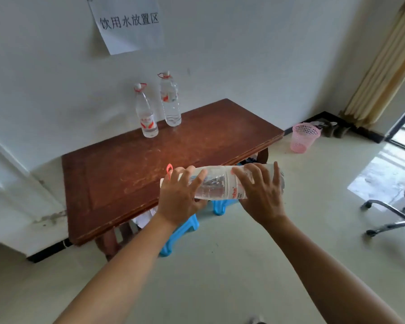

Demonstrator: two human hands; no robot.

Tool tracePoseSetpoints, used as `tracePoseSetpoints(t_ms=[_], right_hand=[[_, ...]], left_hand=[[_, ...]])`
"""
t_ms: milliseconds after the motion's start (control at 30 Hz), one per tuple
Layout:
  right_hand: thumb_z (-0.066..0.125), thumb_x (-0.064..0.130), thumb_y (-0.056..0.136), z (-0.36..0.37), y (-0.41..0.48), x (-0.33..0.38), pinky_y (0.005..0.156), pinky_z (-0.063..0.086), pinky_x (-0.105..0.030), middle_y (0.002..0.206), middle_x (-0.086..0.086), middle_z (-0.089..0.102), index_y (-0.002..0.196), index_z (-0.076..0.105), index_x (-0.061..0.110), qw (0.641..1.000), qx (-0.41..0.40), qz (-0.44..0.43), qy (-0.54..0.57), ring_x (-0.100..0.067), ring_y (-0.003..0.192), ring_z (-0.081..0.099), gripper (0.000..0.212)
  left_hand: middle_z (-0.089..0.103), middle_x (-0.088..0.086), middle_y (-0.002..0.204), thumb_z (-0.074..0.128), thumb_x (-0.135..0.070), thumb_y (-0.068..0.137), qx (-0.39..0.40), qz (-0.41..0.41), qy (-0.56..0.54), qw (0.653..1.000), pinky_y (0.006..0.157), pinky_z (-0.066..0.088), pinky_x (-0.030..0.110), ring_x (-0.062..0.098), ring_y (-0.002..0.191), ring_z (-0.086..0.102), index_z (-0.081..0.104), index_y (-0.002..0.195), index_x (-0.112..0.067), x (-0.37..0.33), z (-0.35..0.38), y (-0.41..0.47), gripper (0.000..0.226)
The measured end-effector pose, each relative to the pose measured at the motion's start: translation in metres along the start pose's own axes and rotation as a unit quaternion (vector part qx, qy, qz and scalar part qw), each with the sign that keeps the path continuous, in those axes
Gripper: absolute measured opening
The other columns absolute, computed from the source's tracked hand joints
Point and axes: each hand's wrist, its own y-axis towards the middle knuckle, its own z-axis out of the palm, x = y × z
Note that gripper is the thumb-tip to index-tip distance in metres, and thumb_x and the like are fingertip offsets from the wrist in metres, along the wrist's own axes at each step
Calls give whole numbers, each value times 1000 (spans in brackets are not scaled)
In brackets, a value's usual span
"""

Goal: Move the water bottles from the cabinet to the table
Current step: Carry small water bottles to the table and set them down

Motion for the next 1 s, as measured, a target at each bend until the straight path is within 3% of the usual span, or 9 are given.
tracePoseSetpoints(t_ms=[267, 367, 500, 667, 900, 1000], right_hand=[[93, 37, 59, 157, 113, -87, 103, 37, -70, 122, -9, 55, 131, 50, 26, 997, 24, 3, 72, -30, 114, 49, 85], [91, 36, 59, 203, 163, -112, 105, 36, -66, 124, -7, 53, 134, 48, 28, 994, 56, -18, 93, -29, 116, 47, 87], [86, 34, 64, 258, 236, -147, 108, 31, -67, 126, -7, 53, 136, 48, 27, 989, 62, -45, 125, -30, 120, 47, 81], [90, 39, 57, 318, 302, -163, 108, 29, -69, 125, -7, 54, 135, 47, 27, 980, 102, -78, 151, -30, 122, 46, 90], [88, 38, 60, 419, 379, -184, 108, 33, -69, 125, -5, 56, 136, 45, 28, 971, 190, -94, 113, -30, 120, 51, 87], [86, 39, 62, 453, 409, -195, 107, 33, -66, 126, -5, 55, 136, 46, 29, 969, 193, -119, 101, -29, 119, 52, 85]], left_hand=[[64, 9, 115, 81, -59, 66, 78, -14, 7, 997, 79, 55, 48, 30, 99, 58, 52, 131, -24, 60, 133, 121, 79], [63, 9, 115, 82, -59, 64, 104, -25, 28, 994, 75, 55, 45, 31, 99, 58, 52, 131, -23, 81, 165, 164, 81], [63, 8, 116, 85, -54, 60, 110, -70, 60, 990, 73, 53, 43, 30, 100, 56, 52, 131, -23, 107, 204, 223, 83], [63, 8, 117, 81, -54, 65, 115, -91, 80, 986, 75, 54, 43, 30, 99, 58, 53, 130, -22, 147, 251, 262, 78], [62, 7, 119, 80, -60, 67, 149, -137, 26, 979, 77, 56, 45, 28, 101, 59, 60, 132, -20, 216, 355, 302, 79], [62, 8, 118, 79, -59, 67, 143, -153, -5, 978, 75, 57, 46, 29, 100, 60, 55, 131, -21, 240, 391, 320, 78]])
